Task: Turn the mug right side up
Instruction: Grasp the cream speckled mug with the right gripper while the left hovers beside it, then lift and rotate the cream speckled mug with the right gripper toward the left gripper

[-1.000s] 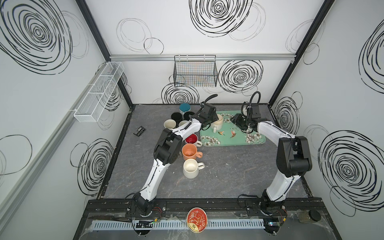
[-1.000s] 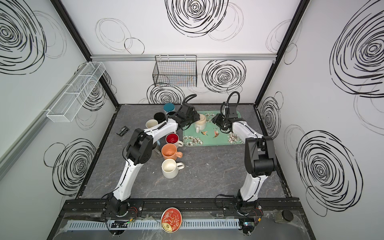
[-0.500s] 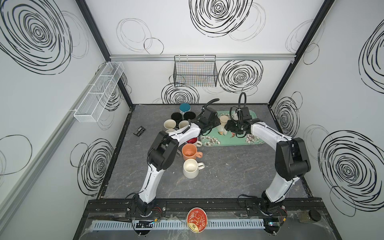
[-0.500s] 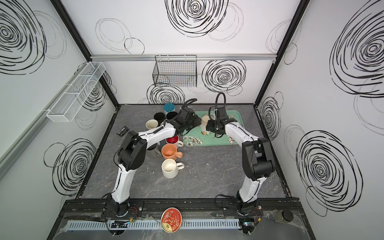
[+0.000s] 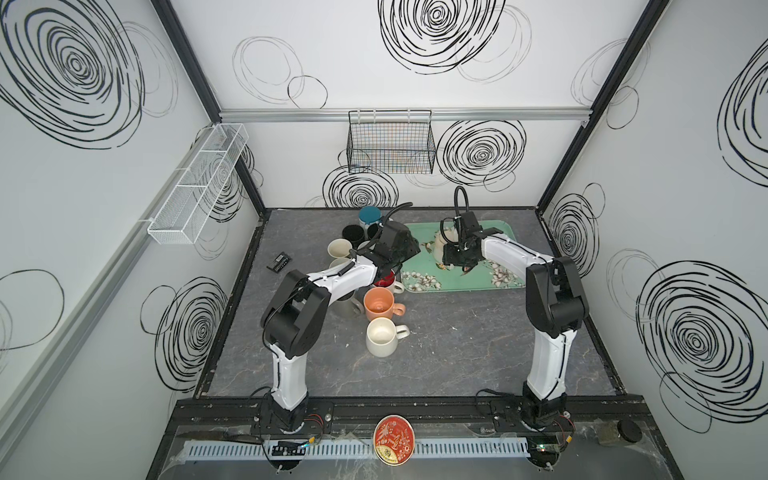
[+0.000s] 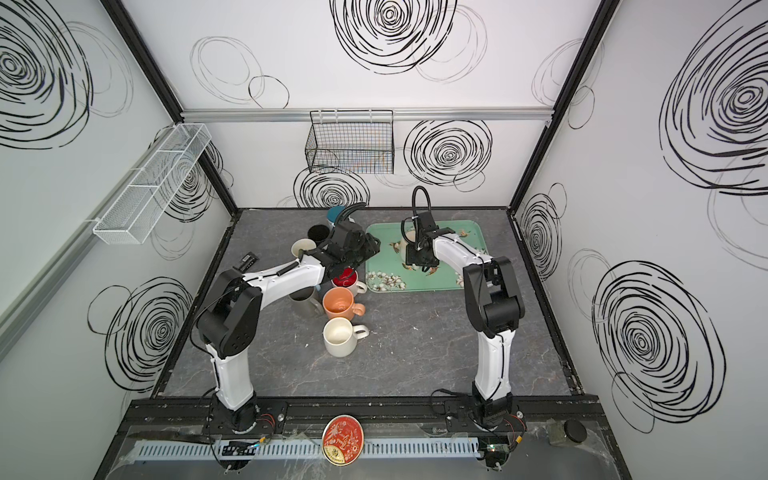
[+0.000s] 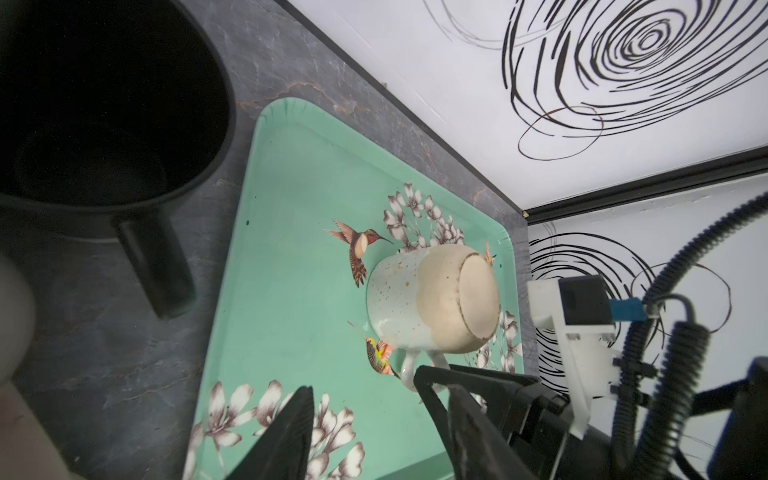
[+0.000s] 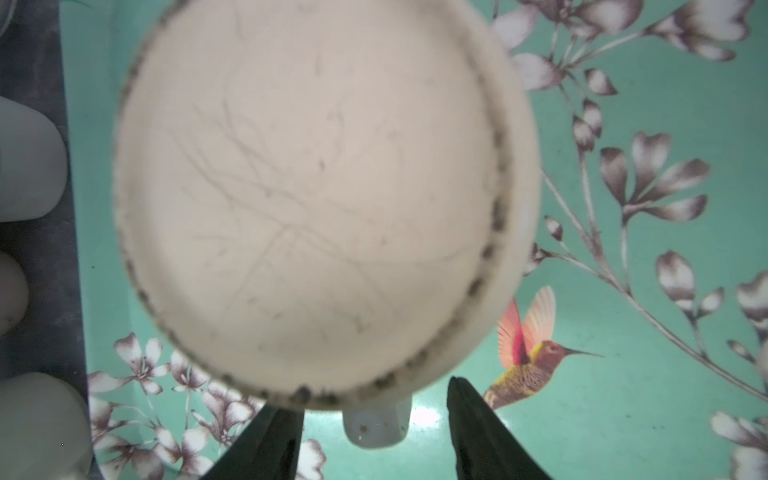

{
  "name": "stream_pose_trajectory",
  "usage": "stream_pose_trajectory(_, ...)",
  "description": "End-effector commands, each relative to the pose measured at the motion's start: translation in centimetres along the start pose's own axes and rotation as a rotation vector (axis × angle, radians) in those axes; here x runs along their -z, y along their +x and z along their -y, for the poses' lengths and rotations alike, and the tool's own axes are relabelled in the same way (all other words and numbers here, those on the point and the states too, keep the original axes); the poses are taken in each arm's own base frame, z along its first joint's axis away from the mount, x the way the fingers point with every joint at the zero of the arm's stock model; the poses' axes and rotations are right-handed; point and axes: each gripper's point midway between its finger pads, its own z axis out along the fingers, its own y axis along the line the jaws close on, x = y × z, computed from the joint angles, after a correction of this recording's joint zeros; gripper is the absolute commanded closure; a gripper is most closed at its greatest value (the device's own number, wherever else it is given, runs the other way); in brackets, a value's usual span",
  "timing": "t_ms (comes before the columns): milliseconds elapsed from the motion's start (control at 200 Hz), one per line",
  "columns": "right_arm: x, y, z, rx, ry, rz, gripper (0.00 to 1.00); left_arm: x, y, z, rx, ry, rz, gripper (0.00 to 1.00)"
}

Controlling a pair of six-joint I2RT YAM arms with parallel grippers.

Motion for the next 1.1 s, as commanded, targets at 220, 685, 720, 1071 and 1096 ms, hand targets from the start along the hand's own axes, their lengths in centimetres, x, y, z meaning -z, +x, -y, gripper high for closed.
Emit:
stream_pose_trajectory(220,-0.8,-2.5,0.0,0.073,0.047,0.025,0.54,2.5,-2.2,1.8,0.026,0.074,0.087,0.45)
stream_pose_trajectory(685,-1.5,-2.6,0.6,0.115,0.087,0.018,0.84,3.5,-2.1,1.9,0.007,0.067,0.093,0.45)
stream_pose_trajectory(720,-1.2,-2.7,0.7,0.115,0.087,0.024,0.90,3.6,-2.2,2.0,0.001,0.067,0.095,0.45)
stream_pose_trajectory(1071,3.5,-5.6,-0.9,0.024,-0.076,0.164,1.00,4.6,-2.3,3.6,-0.046,0.118,0.071,0.45)
stream_pose_trajectory(1096,3.8,-5.8,-0.9,0.004,-0.099,0.173,1.00,4.7,-2.2,3.7,-0.045,0.127,0.071,0.45)
